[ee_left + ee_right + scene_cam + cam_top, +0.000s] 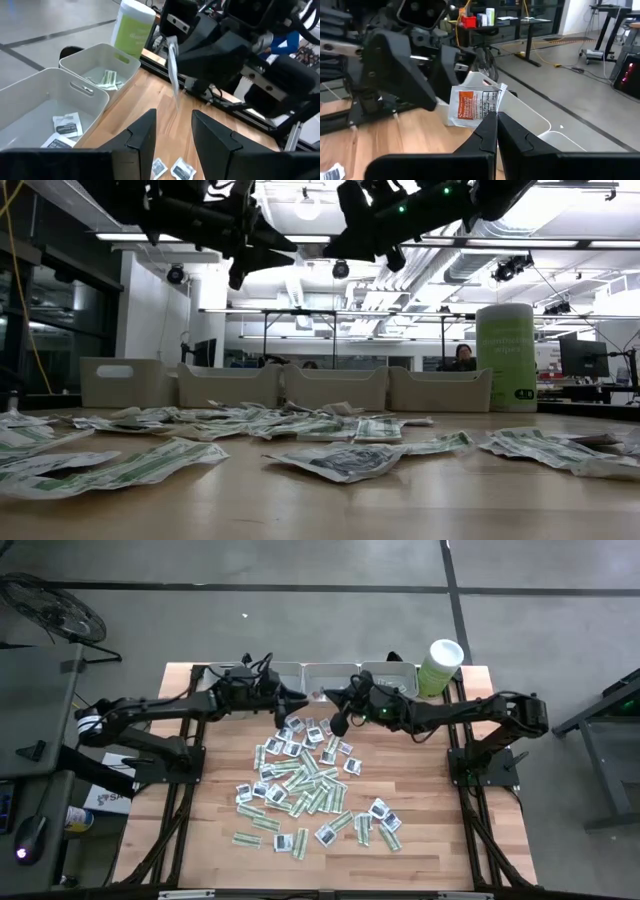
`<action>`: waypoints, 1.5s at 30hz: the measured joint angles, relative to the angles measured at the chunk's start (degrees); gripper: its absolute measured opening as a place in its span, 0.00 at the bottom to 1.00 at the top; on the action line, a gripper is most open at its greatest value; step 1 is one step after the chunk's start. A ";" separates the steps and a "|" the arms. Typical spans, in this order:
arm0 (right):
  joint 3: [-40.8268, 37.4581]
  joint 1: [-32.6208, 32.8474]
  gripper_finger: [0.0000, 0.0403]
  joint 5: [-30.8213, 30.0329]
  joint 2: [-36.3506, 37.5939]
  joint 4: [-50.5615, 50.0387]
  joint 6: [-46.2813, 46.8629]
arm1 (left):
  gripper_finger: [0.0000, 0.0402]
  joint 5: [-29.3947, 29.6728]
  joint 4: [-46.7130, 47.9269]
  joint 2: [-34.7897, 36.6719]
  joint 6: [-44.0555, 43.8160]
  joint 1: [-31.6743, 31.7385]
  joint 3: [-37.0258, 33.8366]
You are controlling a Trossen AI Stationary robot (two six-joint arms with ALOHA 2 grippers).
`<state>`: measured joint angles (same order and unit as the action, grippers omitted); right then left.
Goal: Pick & Place First Aid Supplies
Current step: Put the orange ointment pack into the middle left gray bin
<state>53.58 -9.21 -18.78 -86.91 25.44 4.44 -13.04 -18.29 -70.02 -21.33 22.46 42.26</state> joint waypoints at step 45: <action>0.02 0.05 0.00 3.48 0.00 2.71 -1.80 | 0.01 -0.80 -4.40 -0.44 -0.16 0.00 0.00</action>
<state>53.60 -9.16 -15.29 -86.91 28.15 2.64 -13.85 -22.70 -70.46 -21.50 22.46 42.26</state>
